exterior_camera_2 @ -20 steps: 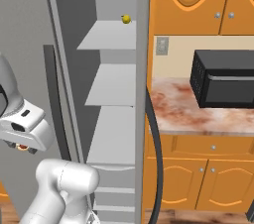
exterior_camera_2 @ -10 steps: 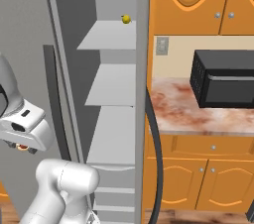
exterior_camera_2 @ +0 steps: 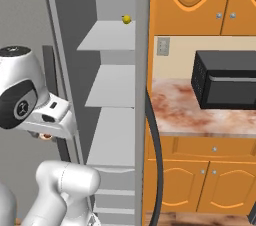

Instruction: Store the hot dog in the freezer for long-term storage. Close the freezer door after placing the cooked food.

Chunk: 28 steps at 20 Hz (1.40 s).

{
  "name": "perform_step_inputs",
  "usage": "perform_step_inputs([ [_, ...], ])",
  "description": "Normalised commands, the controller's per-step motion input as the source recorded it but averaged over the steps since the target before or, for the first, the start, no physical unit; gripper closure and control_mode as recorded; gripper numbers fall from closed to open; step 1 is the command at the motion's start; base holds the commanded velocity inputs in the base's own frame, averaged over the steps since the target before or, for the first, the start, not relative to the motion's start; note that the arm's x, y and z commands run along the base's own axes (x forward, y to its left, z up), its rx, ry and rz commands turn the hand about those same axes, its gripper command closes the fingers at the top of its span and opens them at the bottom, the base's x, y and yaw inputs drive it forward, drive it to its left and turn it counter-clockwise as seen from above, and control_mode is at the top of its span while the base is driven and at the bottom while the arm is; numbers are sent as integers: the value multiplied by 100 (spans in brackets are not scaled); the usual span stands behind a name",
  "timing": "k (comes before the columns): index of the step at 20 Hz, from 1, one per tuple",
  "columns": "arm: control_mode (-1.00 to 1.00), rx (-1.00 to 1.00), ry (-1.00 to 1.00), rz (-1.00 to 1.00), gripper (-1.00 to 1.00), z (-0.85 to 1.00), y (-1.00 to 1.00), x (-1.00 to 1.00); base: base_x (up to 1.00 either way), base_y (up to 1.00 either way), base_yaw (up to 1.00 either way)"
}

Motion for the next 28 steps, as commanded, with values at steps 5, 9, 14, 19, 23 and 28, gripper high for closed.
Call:
perform_step_inputs([
  [5, -100, 6, -17, 8, 100, -22, -11, 67, 0, 0, 0],
  [9, -100, 16, -12, 2, 100, -21, 0, 76, 0, 0, 0],
  [14, -100, 21, 0, -10, 100, -33, -2, 72, 0, 0, 0],
  [19, -100, 12, 0, -21, 100, -35, -3, 56, 0, 0, 0],
  [23, -100, 3, -2, -21, 100, -22, 0, 53, 0, 0, 0],
  [28, -100, 0, -3, -14, 100, -5, -6, 53, 0, 0, 0],
])
